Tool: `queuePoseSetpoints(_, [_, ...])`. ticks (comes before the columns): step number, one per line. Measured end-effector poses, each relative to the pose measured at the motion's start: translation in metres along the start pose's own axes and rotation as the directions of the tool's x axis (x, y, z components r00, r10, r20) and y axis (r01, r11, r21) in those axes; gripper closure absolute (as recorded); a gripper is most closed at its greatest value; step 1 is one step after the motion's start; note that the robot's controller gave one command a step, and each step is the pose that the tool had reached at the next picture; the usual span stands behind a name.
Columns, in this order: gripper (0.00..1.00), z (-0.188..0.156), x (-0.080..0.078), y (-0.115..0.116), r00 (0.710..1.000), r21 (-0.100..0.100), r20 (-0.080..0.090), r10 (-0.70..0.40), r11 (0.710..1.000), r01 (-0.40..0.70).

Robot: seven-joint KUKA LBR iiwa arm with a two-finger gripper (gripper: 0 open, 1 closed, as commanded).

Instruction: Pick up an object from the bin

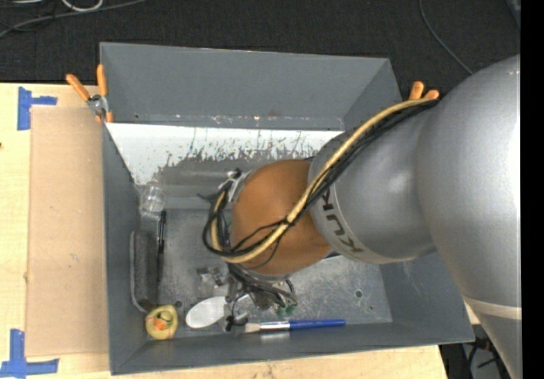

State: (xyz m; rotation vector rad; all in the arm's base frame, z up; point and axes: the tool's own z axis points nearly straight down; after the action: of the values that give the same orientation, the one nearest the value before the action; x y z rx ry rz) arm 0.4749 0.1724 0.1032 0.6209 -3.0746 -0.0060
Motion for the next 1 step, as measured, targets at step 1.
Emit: queuePoseSetpoints(1, [1.00, -0.0141, -0.0001, 0.0005, 1.000, 0.000, 0.001, 0.003, 1.000, -0.003])
